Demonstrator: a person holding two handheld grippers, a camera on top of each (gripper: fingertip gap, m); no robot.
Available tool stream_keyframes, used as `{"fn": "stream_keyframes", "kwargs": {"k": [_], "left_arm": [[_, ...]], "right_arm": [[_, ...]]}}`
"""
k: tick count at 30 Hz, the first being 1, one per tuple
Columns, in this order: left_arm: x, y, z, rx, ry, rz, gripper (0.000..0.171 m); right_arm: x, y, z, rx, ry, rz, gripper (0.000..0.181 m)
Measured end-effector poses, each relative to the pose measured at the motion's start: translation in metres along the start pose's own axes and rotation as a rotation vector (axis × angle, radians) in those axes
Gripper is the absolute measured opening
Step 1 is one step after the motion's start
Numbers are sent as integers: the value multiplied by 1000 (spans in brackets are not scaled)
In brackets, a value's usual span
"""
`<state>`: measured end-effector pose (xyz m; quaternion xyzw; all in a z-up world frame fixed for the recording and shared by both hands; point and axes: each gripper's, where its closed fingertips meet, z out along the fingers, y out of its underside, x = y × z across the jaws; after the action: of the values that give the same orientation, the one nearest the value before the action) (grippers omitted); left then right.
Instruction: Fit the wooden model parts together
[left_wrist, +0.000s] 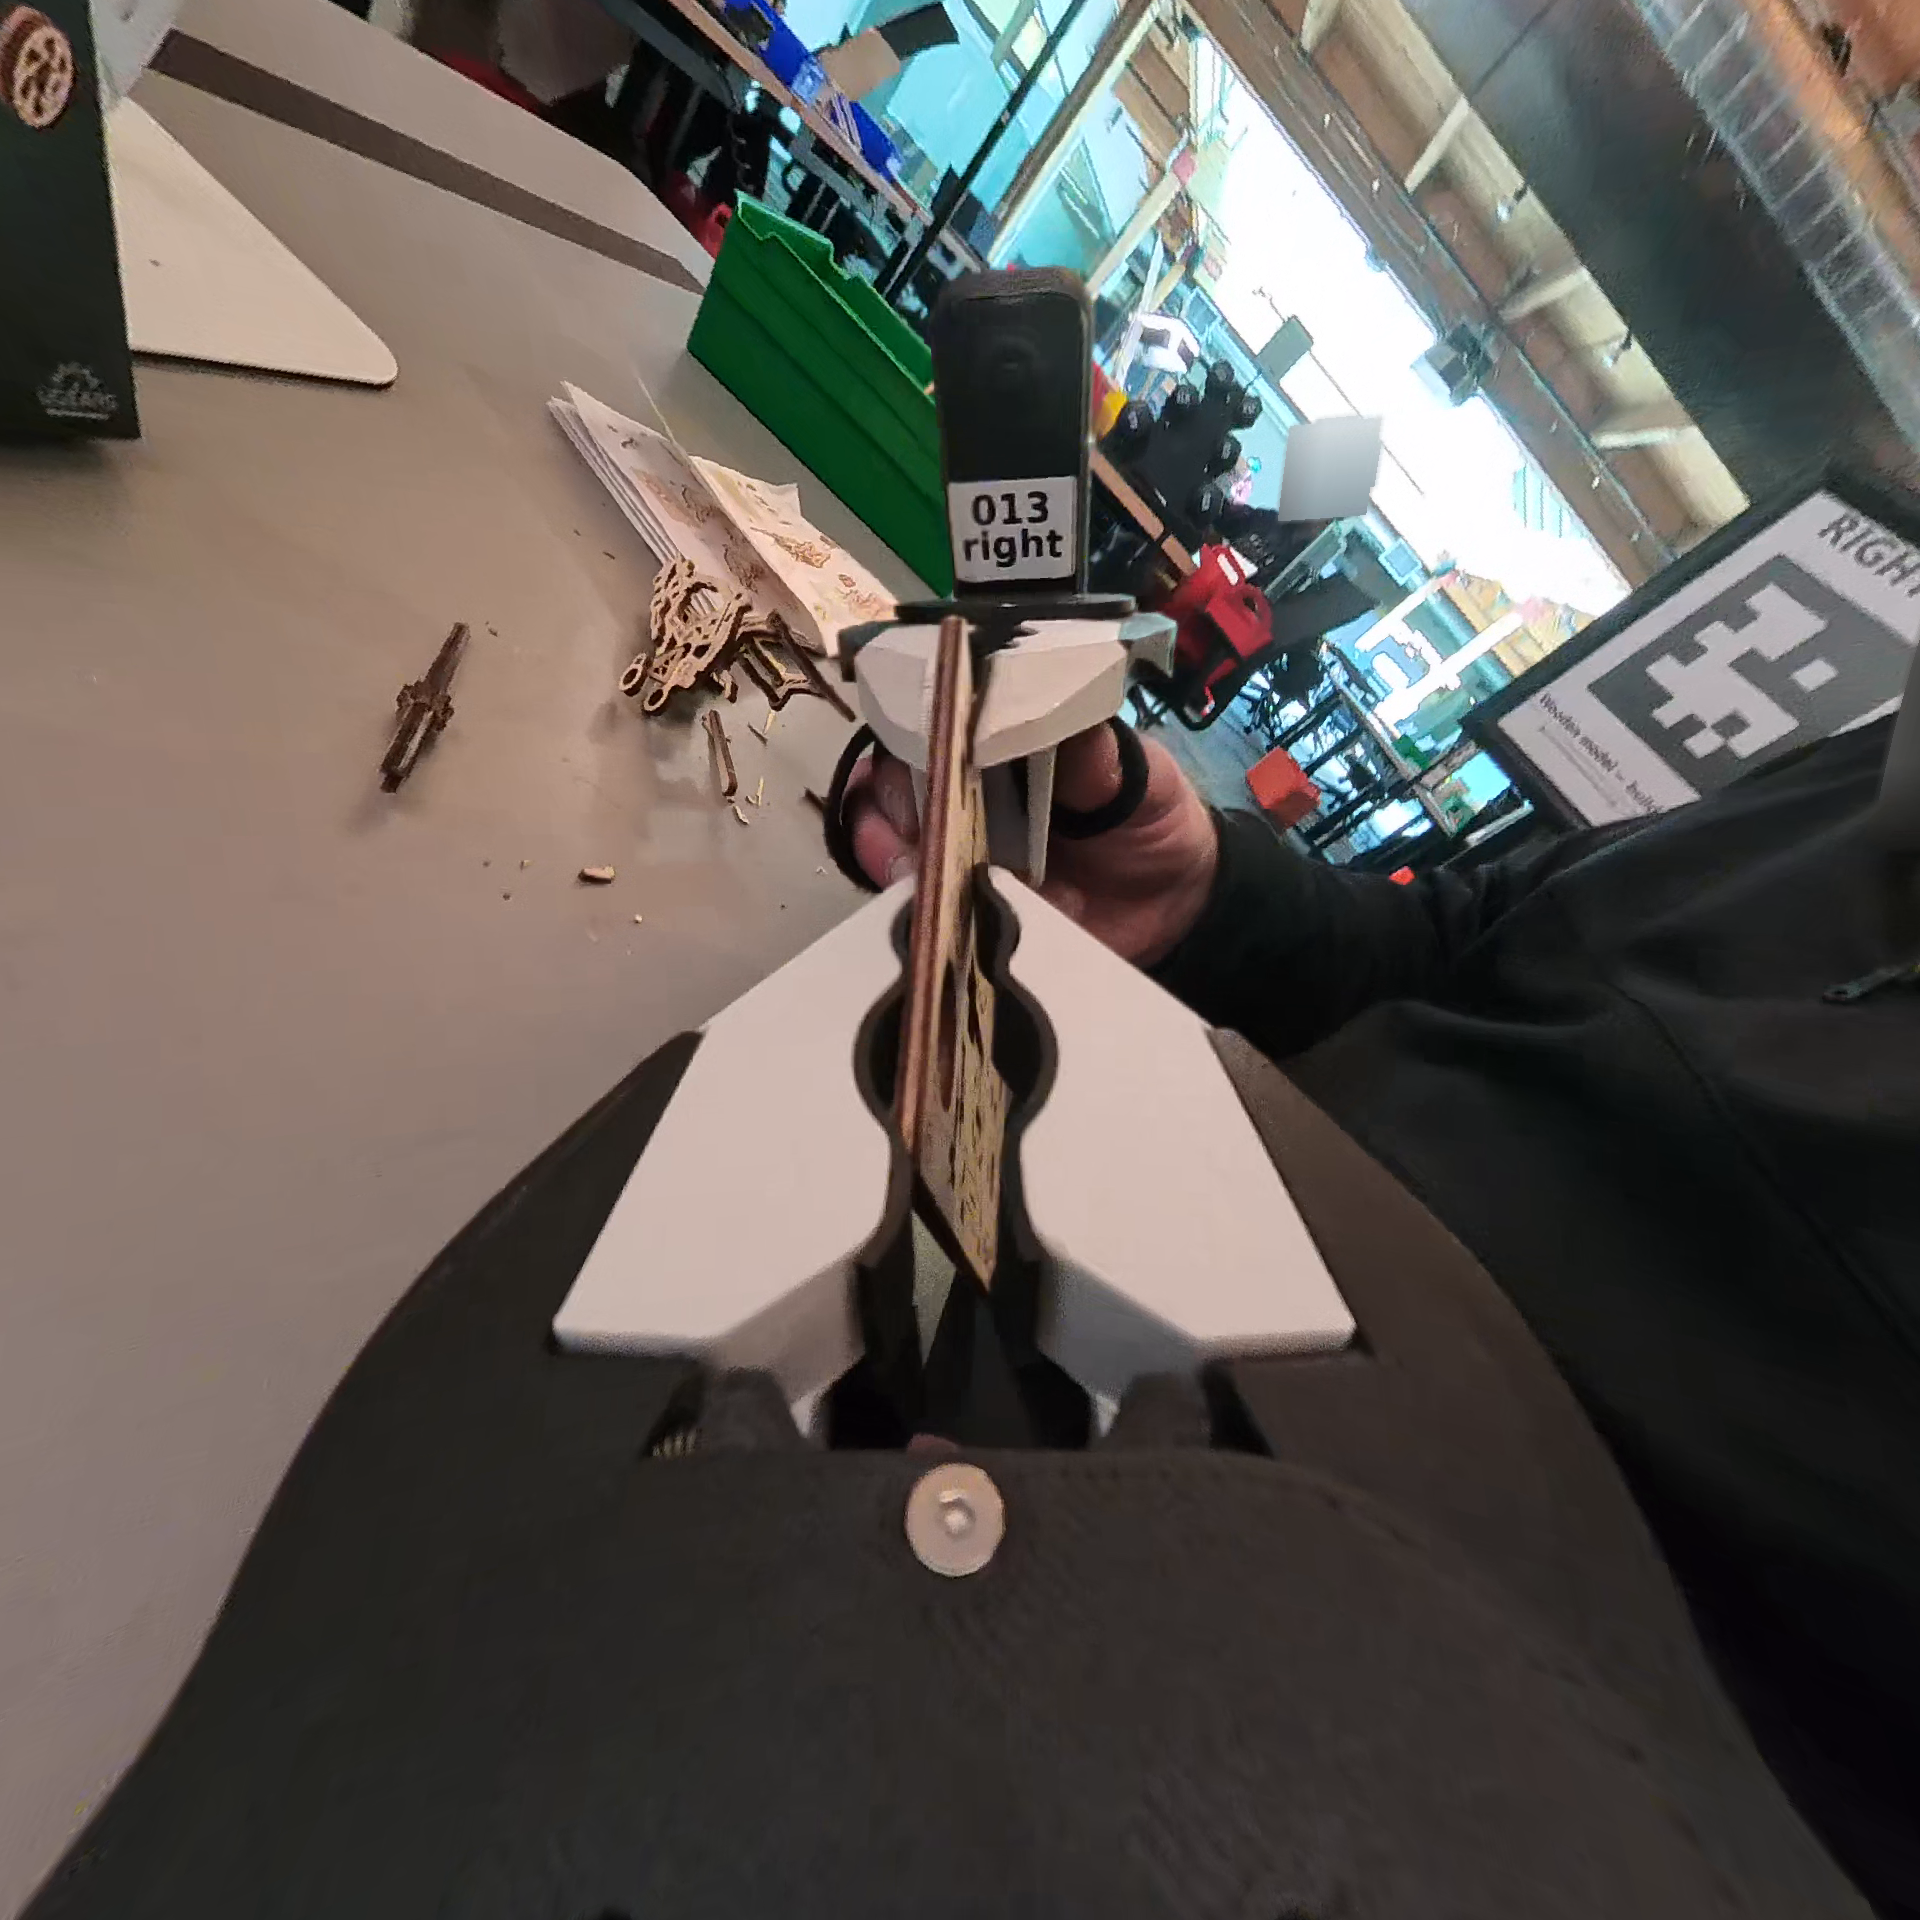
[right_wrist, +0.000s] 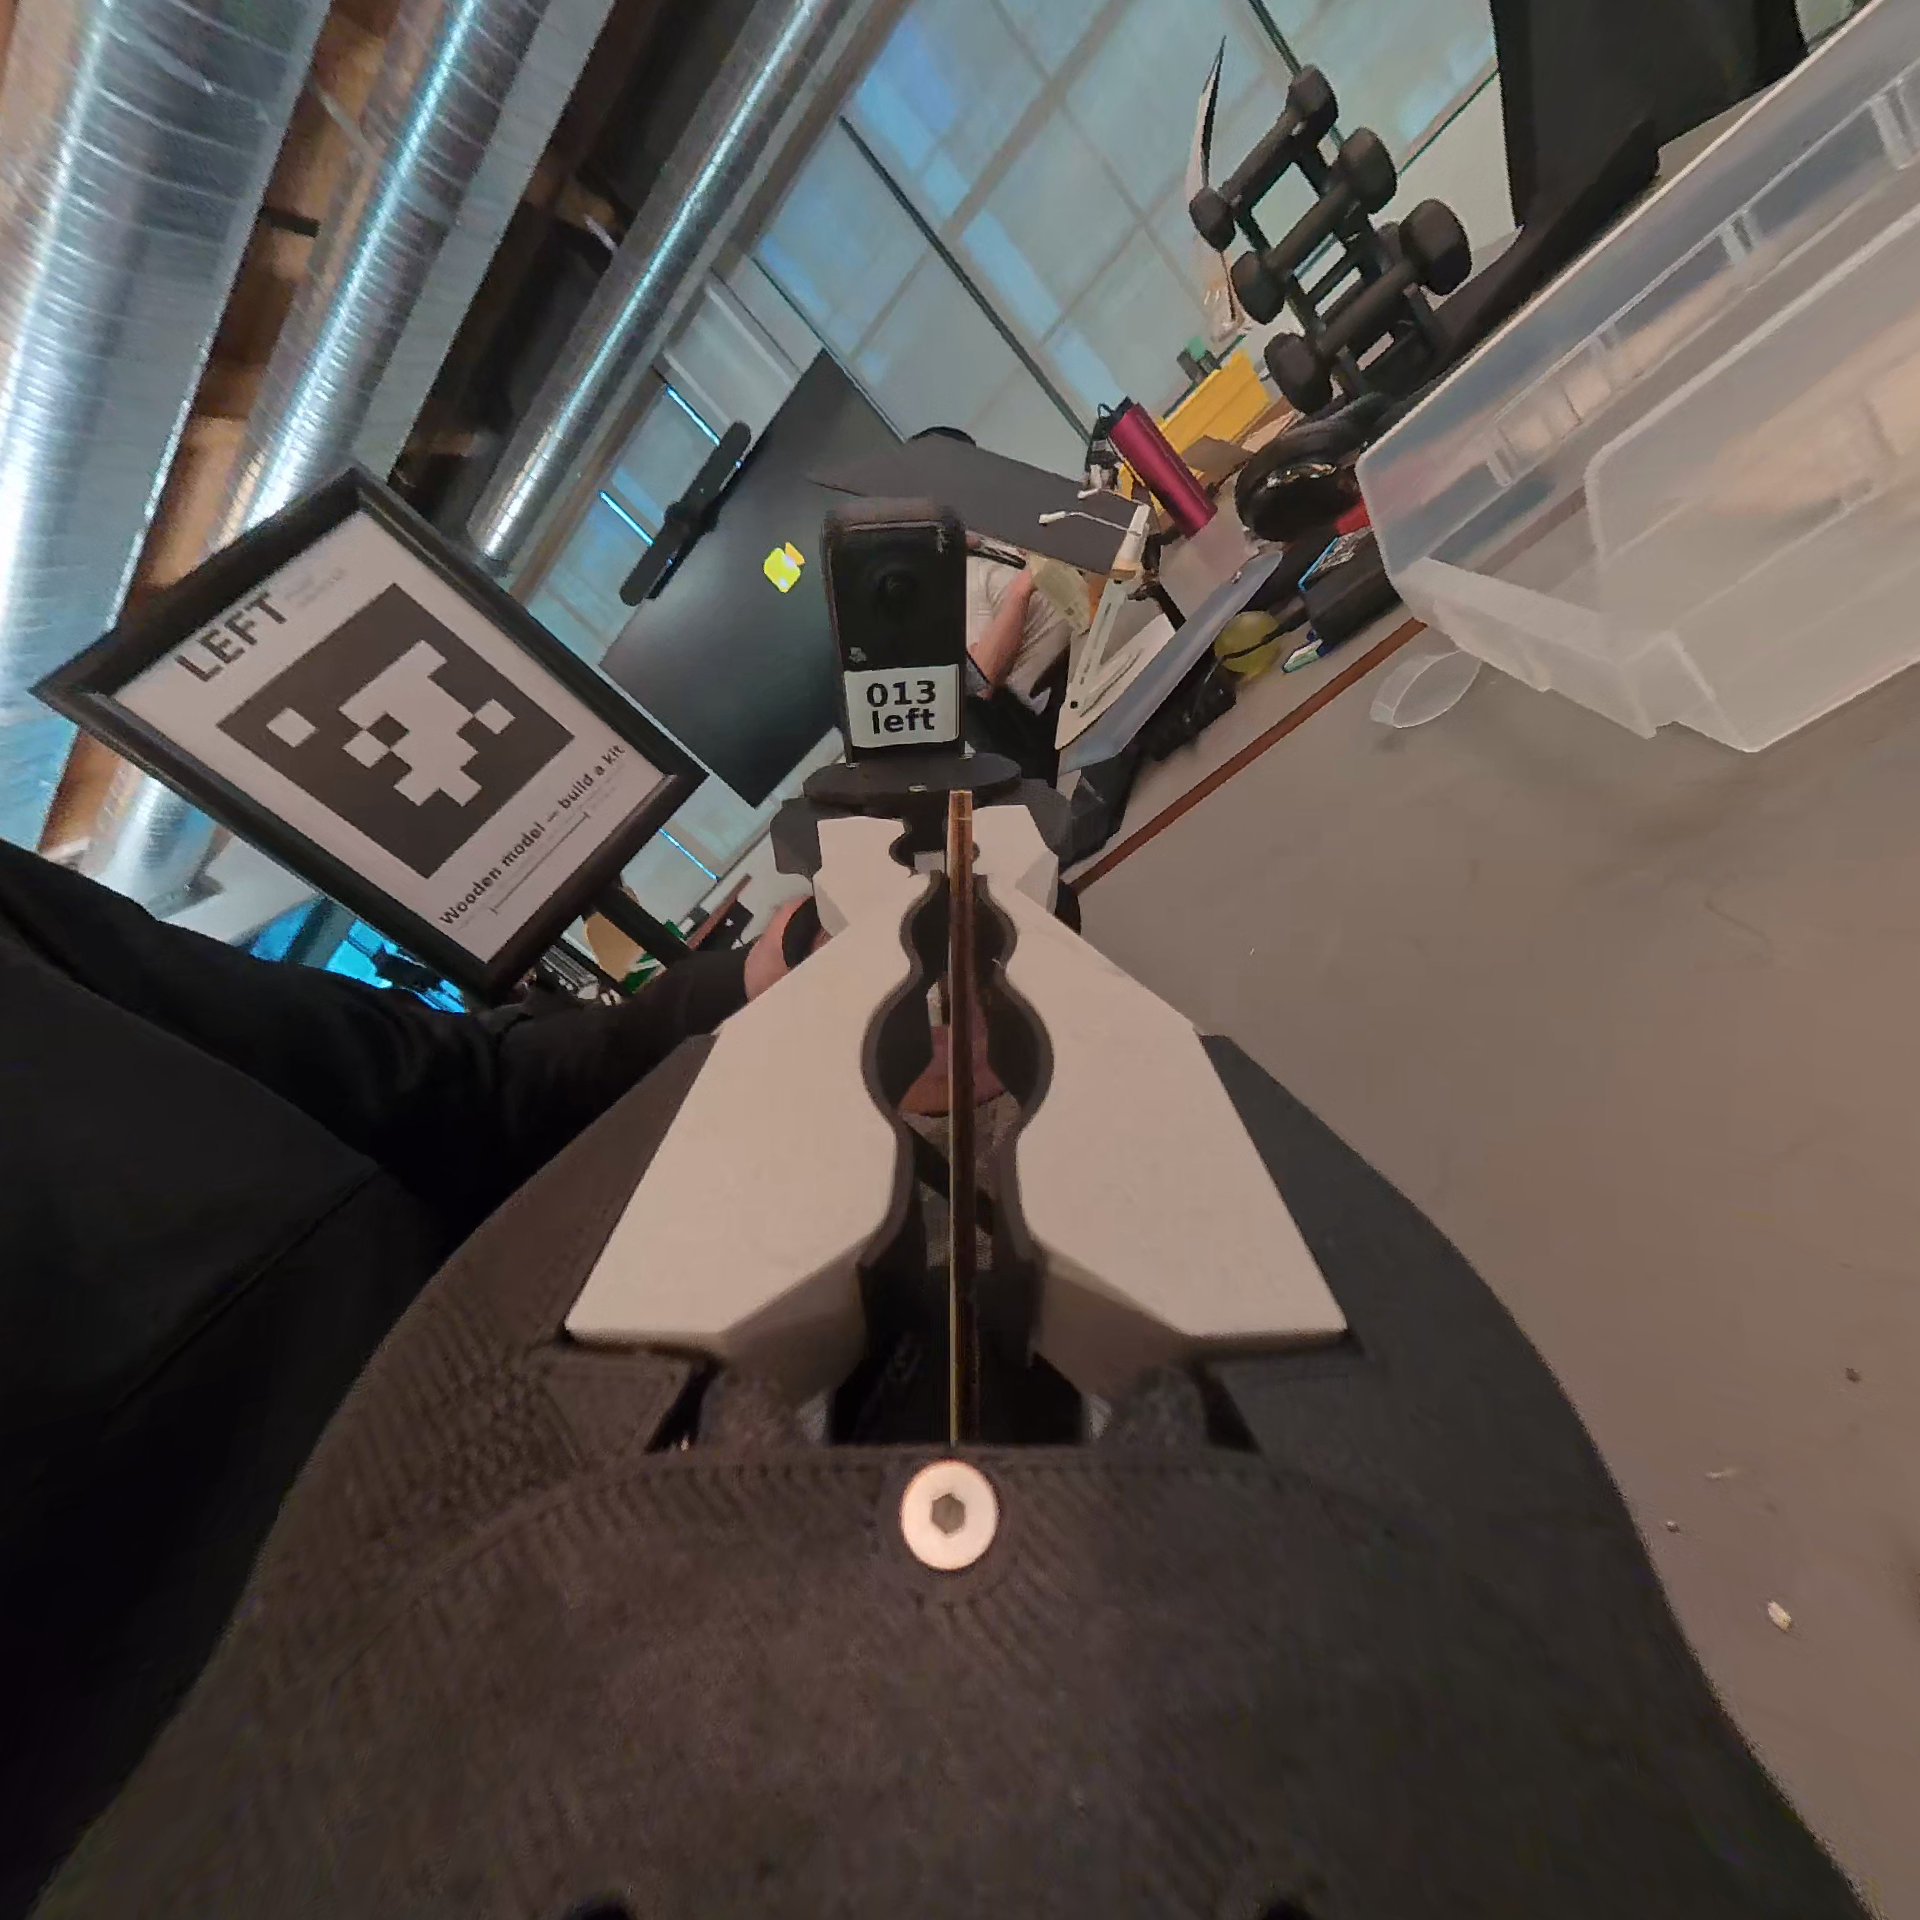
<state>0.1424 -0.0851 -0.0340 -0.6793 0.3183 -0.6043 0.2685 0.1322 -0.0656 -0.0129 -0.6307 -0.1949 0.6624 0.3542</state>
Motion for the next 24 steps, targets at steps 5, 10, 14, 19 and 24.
{"fn": "stream_keyframes", "kwargs": {"k": [5, 10, 14, 19, 24], "left_arm": [[-9, 3, 9, -23, -27, 14, 1], [-12, 3, 14, -36, -30, 7, 1], [-15, 5, 16, -48, -40, -10, 1], [-20, 12, 17, -29, -22, -77, 2], [-20, 13, 17, -8, -2, -107, 1]], "right_arm": [[11, 1, -8, -14, 63, -22, 4], [16, -1, -12, -32, 113, -74, 5], [20, -1, -13, -30, 122, -77, 5], [26, 4, -14, -51, 132, -57, 4], [27, 4, -13, -25, 100, -3, 3]]}}
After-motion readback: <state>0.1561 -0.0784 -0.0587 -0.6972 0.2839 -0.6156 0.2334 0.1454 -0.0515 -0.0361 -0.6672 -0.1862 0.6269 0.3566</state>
